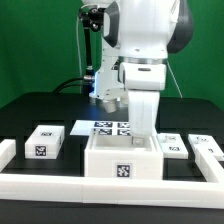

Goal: Assemble cabinet

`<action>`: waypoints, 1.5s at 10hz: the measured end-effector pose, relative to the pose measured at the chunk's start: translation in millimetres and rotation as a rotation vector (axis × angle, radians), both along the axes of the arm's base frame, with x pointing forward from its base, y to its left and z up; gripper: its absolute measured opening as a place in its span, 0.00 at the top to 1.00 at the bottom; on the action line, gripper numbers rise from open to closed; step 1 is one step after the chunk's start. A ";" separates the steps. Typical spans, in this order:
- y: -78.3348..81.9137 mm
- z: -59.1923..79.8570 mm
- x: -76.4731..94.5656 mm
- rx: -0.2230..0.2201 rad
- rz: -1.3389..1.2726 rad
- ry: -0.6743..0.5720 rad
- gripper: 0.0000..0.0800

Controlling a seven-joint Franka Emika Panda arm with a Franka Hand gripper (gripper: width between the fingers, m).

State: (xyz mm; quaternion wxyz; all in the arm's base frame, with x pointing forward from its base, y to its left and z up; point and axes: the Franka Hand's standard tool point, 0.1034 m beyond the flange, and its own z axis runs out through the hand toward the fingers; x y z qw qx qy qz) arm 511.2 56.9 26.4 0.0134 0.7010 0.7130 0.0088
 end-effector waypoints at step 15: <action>70.5 -1.5 11.3 0.023 0.008 -0.011 0.45</action>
Offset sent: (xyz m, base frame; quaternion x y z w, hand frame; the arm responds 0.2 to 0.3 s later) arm 0.0192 0.0516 0.0013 -0.0361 -0.0017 0.0109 0.9993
